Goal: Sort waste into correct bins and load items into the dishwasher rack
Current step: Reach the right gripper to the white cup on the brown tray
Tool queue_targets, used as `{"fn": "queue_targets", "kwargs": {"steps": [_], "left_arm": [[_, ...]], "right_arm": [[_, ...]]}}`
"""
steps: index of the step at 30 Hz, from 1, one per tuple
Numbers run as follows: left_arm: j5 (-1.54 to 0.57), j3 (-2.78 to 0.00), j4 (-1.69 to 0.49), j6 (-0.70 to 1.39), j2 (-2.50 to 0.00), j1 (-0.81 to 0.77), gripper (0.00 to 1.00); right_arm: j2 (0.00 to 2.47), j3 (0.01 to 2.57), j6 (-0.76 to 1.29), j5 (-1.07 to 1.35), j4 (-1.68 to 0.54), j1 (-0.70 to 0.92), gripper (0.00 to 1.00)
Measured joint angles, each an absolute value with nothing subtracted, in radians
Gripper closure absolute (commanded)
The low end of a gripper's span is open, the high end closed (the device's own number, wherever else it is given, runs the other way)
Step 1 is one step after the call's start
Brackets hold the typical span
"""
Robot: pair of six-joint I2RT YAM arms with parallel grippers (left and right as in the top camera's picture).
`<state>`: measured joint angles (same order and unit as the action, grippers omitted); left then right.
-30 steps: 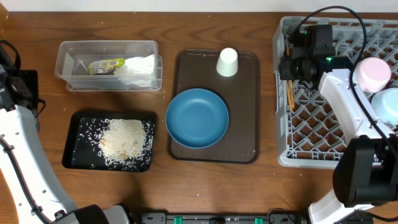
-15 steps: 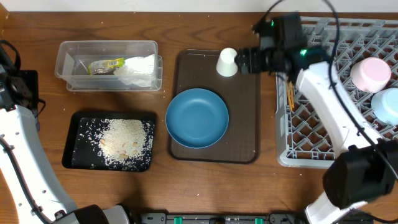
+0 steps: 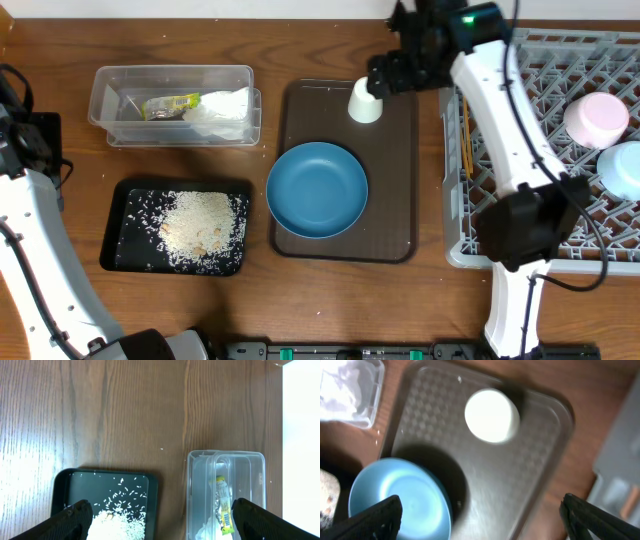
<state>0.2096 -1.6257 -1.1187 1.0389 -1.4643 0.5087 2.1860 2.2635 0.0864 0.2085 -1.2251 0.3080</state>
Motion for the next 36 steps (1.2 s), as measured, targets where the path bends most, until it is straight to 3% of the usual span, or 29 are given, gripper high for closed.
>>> {"fn": "queue_targets", "kwargs": {"steps": [9,21,28,36], "left_arm": [[0.21,-1.626,-1.119,1.039,-1.464,0.509,0.08],[0.21,-1.626,-1.119,1.039,-1.464,0.509,0.08],[0.21,-1.626,-1.119,1.039,-1.464,0.509,0.08],[0.21,-1.626,-1.119,1.039,-1.464,0.509,0.08]], "right_arm": [[2.196,2.264,0.126,0.158,-1.015,0.378,0.01],[2.374,2.263,0.217,-0.044,-0.986,0.424,0.01],[2.445,2.263,0.24,-0.058,-0.991,0.428,0.2],[2.447,2.263,0.249,-0.069,-1.002,0.428,0.2]]}}
